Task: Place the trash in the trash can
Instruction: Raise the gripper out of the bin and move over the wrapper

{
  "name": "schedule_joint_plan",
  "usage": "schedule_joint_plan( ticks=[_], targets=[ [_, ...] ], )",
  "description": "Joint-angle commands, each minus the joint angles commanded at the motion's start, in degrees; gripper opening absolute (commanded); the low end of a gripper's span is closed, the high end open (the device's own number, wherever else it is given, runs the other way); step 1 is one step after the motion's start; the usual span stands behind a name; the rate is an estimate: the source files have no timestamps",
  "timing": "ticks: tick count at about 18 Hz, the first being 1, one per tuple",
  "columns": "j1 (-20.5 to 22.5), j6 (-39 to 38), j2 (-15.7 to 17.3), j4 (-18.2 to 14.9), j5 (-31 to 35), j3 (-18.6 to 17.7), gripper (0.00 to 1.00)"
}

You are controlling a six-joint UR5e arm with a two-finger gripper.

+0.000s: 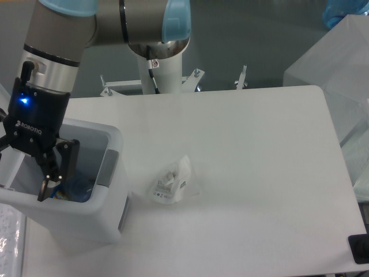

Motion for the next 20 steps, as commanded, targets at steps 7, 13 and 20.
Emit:
schedule_joint_plan(
  ticks=[7, 13, 20],
  targets=[
    [16.26, 1.23, 6.59, -0.18, 0.0, -12.55, 1.0],
    [23.39, 14.29, 7.12, -0.44, 0.87, -22.14, 1.0],
    [23.58, 35.3, 6.16, -3.34, 11.77, -30.49, 1.0]
  ],
)
